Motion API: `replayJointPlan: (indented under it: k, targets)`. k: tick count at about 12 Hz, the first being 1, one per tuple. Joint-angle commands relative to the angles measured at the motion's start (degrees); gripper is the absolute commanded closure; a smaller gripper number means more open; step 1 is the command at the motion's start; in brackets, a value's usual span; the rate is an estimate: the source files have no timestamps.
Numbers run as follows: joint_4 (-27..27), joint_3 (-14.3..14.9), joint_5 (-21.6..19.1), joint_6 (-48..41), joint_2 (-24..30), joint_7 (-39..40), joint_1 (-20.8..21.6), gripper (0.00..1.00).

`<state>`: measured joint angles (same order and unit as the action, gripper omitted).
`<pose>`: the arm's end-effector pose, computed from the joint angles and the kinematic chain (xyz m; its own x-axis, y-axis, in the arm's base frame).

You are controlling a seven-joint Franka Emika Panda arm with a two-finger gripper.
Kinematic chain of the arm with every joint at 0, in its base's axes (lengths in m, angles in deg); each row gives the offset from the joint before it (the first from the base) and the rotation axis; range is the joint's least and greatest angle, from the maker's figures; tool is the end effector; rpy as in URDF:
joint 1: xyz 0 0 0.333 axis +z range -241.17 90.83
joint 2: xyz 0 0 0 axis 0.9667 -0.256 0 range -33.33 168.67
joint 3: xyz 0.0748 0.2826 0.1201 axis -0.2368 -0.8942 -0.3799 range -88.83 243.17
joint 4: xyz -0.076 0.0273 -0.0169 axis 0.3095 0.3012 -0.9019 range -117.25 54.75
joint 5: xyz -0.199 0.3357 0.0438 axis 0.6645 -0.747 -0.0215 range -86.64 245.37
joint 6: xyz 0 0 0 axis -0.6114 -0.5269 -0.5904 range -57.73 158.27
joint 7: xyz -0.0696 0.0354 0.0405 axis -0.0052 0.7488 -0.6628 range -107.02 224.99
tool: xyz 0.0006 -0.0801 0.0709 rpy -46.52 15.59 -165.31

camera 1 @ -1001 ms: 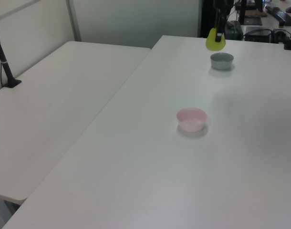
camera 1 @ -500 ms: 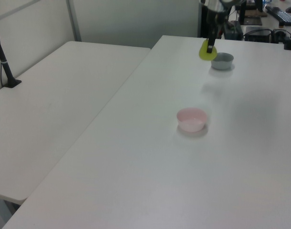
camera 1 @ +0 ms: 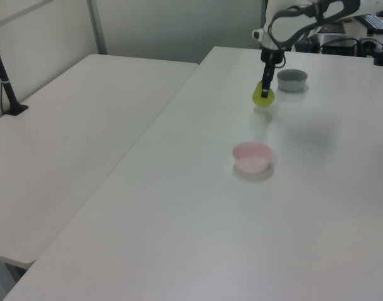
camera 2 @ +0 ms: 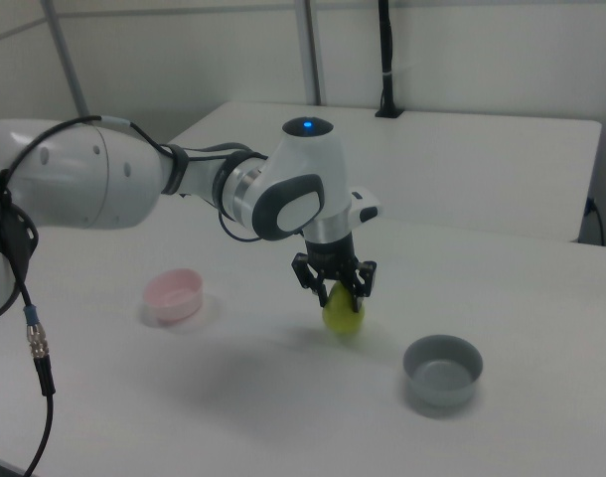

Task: Pick up a pear from the bowl
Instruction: 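Carry the pear toward the grey bowl and lower it to the table, then open the gripper to release the pear beside the grey bowl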

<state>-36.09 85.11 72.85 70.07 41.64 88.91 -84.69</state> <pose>0.6560 -0.1908 0.3598 0.9789 0.1708 0.1119 0.1694 -0.9853 0.0215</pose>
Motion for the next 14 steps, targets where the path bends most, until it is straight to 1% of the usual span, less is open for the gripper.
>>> replayJointPlan:
  k: [1, 3, 4, 5, 6, 7, 8, 9, 10, 11, 12, 14]
  targets:
    - [-0.6, 0.8, -1.4, 1.4, -0.6, -0.4, 0.4, 1.0]
    - [-0.5, 0.8, -1.5, 1.4, -1.1, -1.1, 0.5, 0.98]
    - [-0.5, 0.8, -1.5, 1.2, -1.1, -1.2, 0.4, 0.73]
    - [-0.5, 0.8, -1.5, 0.8, -1.0, -1.3, 0.2, 0.32]
    - [-0.6, 0.8, -1.4, 0.6, -0.4, -1.2, 0.2, 0.14]
    - [-0.7, 0.9, -1.3, 0.5, 0.7, -1.2, 0.1, 0.05]
    - [-0.7, 0.9, -1.3, -0.8, 2.1, -1.4, 0.1, 0.0]
    - [-0.5, 0.9, -0.6, -3.0, 3.6, -2.8, 0.1, 0.0]
    - [-0.4, 0.9, 1.2, -5.7, 5.5, -4.2, 0.5, 0.0]
    - [-0.3, 0.8, 4.8, -8.9, 7.6, -6.4, 0.7, 0.0]
    - [-0.2, 0.4, 7.3, -11.9, 9.3, -9.6, 1.0, 0.0]
    - [-0.2, 0.1, 7.9, -15.0, 12.4, -13.0, 1.1, 0.0]
